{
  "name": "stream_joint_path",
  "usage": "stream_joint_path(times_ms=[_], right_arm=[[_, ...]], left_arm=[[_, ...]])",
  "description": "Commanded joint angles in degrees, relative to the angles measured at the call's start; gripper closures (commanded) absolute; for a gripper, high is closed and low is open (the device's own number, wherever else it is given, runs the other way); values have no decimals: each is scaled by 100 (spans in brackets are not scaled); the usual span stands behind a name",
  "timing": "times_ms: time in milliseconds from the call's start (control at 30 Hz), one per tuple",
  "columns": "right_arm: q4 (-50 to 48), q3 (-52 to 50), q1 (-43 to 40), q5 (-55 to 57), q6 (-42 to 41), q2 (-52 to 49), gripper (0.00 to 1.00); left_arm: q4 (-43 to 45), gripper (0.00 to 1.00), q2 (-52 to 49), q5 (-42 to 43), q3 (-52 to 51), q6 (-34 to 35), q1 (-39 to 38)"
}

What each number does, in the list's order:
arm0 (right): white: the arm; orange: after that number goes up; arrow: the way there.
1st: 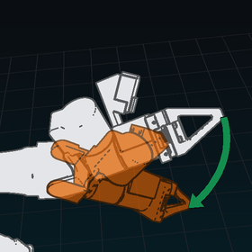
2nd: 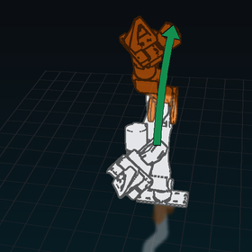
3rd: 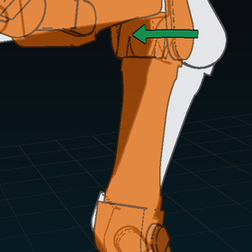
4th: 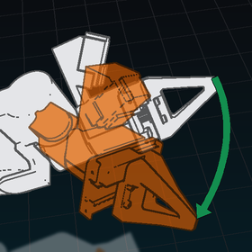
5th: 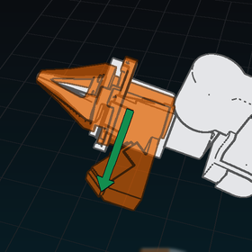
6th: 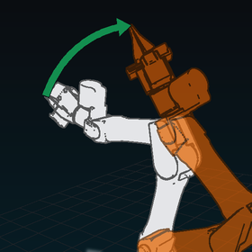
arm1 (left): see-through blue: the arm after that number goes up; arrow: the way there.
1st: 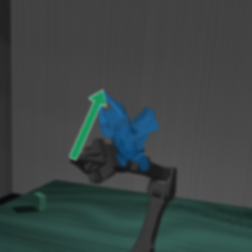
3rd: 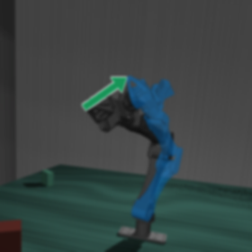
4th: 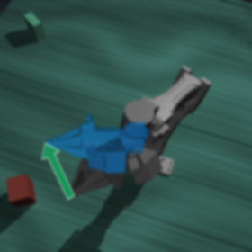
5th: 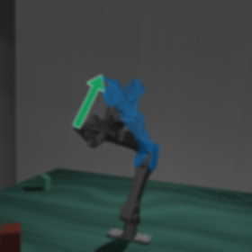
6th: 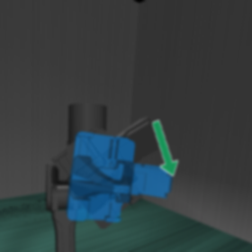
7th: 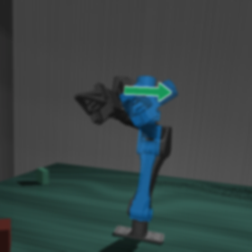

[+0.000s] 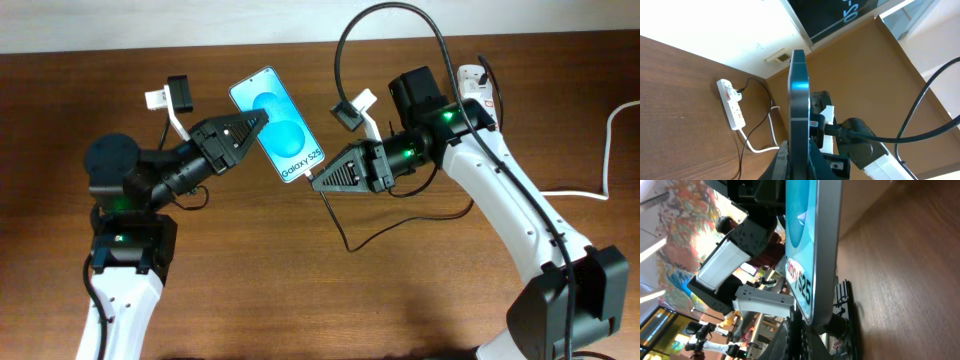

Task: Plug charger to phone and switch on socket
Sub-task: 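Push the USB-C plug with the right gripper into the phone's bottom port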

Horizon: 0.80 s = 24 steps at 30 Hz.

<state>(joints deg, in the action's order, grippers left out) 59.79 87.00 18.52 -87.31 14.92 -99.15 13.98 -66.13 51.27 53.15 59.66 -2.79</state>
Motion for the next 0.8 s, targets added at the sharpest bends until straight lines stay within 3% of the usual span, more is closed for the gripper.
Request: stream_joint_path(times_ms=[0, 767], right_arm=[[-70, 125, -15, -160, -219, 140, 96], [-186, 125, -11, -37, -693, 129, 96]], left_arm=[[9, 100, 46, 295, 72, 35, -42], [13, 100, 46, 299, 72, 120, -42]])
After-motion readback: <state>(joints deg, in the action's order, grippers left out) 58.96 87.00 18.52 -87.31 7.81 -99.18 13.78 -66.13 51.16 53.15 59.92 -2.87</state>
